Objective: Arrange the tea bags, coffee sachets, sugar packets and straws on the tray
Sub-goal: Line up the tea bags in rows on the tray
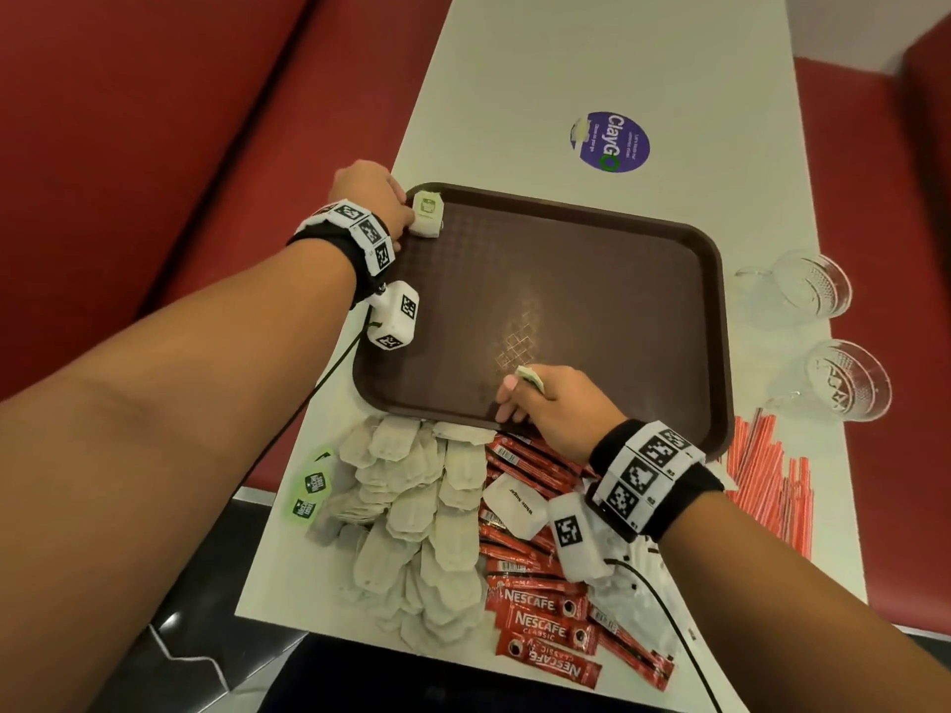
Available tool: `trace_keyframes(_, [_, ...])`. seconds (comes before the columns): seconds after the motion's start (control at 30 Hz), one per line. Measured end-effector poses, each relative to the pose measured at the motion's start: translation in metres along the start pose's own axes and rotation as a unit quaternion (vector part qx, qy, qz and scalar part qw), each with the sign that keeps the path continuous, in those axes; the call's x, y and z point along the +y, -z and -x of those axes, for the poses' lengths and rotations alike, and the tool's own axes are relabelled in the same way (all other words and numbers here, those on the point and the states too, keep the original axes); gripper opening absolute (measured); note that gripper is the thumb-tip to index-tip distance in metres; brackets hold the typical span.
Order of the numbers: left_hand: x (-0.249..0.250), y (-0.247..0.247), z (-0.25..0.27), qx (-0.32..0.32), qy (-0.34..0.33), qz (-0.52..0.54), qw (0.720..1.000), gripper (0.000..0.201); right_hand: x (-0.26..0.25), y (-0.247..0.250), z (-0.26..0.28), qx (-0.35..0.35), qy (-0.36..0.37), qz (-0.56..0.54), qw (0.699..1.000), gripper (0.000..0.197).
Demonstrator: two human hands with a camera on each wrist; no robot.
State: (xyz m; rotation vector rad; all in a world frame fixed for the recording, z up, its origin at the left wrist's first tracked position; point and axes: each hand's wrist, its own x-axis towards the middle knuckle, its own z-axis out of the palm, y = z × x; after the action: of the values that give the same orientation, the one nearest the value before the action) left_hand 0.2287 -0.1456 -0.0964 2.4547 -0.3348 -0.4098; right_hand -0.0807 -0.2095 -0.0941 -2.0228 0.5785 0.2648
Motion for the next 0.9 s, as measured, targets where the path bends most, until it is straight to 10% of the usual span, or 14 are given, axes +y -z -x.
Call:
trace_keyframes(0.33, [0.013, -0.003, 0.016, -0.091, -0.172, -0.286, 0.938, 0.024, -0.016, 0.016, -0.005, 0.033, 0.014, 0.019, 0.999, 0.021])
trace_keyframes(0.5, [0.021, 0.026, 0.048, -0.086, -0.233, -0.132, 0.960, 0.023, -0.030, 0.023, -0.007, 0.042, -0.016, -0.104, 0.994, 0.011])
trace_keyframes(0.7, [0.023, 0.049, 0.126, -0.258, -0.321, 0.026, 0.911, 0.025, -0.047, 0.023, -0.010, 0.067, 0.039, -0.134, 0.988, 0.011])
trace_keyframes(0.9, [0.012, 0.042, 0.144, -0.219, -0.346, 0.064, 0.910, 0.012, -0.057, 0.014, -0.021, 0.109, 0.088, -0.042, 0.989, 0.013])
